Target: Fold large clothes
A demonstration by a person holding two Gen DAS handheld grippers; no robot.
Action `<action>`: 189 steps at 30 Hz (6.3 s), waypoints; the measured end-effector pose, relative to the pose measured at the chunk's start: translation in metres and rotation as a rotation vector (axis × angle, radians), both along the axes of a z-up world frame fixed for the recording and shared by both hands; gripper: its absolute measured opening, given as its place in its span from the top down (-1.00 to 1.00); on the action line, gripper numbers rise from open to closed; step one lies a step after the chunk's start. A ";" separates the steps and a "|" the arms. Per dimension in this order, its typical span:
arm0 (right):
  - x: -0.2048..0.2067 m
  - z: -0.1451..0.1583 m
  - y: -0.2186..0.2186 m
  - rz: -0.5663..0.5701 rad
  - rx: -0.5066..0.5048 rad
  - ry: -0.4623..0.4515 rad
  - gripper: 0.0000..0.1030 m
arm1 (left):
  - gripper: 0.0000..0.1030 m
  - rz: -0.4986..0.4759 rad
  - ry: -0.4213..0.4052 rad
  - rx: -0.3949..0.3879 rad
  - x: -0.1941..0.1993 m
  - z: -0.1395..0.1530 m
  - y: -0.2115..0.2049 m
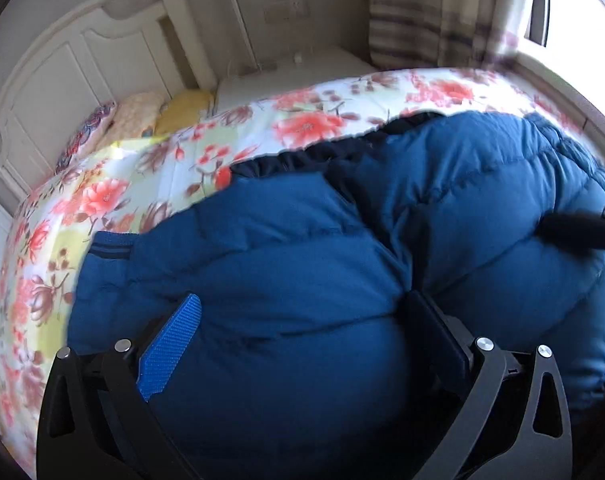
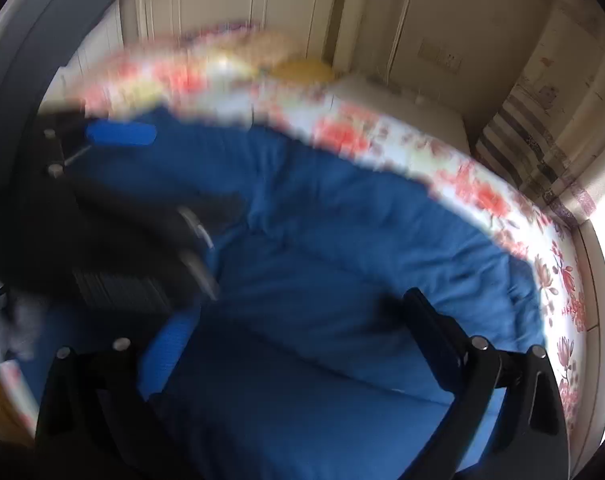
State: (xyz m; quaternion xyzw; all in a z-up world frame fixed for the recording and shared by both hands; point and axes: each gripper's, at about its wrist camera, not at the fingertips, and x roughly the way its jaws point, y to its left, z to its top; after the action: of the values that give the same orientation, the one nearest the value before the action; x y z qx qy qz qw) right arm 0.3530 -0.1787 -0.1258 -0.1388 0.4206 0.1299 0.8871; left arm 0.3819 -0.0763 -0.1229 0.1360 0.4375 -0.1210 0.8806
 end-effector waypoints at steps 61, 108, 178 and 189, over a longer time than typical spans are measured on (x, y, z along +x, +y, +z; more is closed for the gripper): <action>-0.141 -0.031 -0.125 -0.315 0.236 -0.084 -0.96 | -0.91 0.326 -0.069 -0.181 -0.121 -0.002 0.170; -0.145 -0.045 -0.184 -0.555 0.861 -0.052 -0.96 | -0.91 0.333 -0.081 -0.193 -0.127 0.003 0.172; -0.260 0.041 0.141 0.555 0.089 -0.446 -0.44 | -0.91 -0.021 0.112 -0.289 0.050 0.064 0.138; -0.199 0.002 0.207 0.466 -0.092 -0.342 -0.03 | -0.91 -0.034 0.026 -0.267 0.034 0.061 0.143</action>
State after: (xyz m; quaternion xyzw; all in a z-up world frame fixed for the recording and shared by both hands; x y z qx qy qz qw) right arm 0.1541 0.0284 -0.1240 -0.2916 0.2271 0.2856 0.8842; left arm 0.4164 0.0671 -0.0616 0.0234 0.4267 -0.1947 0.8829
